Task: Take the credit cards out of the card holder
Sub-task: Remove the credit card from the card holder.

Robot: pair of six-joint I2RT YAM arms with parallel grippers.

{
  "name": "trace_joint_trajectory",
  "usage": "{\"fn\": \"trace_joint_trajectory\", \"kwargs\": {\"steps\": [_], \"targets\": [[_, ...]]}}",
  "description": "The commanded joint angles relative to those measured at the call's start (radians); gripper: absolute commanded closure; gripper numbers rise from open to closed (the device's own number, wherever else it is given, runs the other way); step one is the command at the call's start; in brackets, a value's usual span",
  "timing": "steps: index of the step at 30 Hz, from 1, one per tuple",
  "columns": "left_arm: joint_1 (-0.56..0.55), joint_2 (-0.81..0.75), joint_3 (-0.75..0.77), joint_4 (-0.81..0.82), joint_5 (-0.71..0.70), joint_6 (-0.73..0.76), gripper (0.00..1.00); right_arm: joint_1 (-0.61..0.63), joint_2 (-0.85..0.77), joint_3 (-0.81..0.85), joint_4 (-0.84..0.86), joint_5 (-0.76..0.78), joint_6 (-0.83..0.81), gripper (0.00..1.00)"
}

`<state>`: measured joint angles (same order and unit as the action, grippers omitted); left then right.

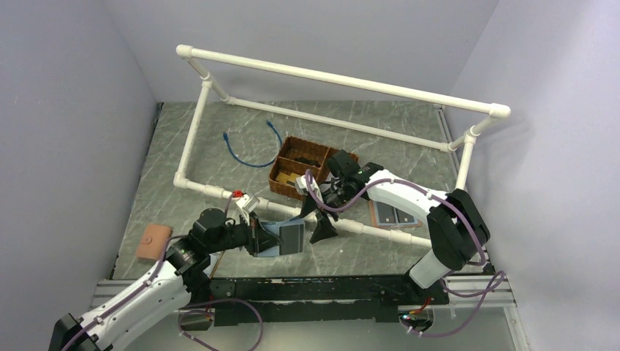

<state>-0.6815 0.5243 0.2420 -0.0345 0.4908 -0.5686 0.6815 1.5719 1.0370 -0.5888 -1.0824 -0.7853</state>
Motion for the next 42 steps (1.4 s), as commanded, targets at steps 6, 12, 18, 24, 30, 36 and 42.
{"fn": "trace_joint_trajectory", "kwargs": {"steps": [6,12,18,24,30,36,42], "targets": [[-0.012,0.028,0.047,0.157,0.074,0.011,1.0,-0.005,-0.002,0.036,0.01,-0.029,-0.03,0.0],[-0.014,0.062,0.052,0.197,0.083,0.005,1.0,0.014,0.065,0.076,-0.083,-0.095,-0.098,0.01],[-0.016,0.067,0.05,0.207,0.085,0.004,1.0,0.017,0.073,0.087,-0.121,-0.126,-0.135,0.1],[-0.016,0.069,0.047,0.221,0.088,0.003,1.0,0.021,0.105,0.134,-0.207,-0.157,-0.183,0.33],[-0.016,0.078,0.05,0.225,0.085,0.003,1.0,0.028,0.119,0.146,-0.22,-0.149,-0.187,0.49],[-0.016,0.042,0.054,0.179,0.057,0.009,1.0,0.029,0.125,0.173,-0.299,-0.137,-0.262,0.65],[-0.016,-0.004,0.06,0.121,0.019,0.013,1.0,0.029,0.144,0.202,-0.39,-0.155,-0.344,0.95]]}}
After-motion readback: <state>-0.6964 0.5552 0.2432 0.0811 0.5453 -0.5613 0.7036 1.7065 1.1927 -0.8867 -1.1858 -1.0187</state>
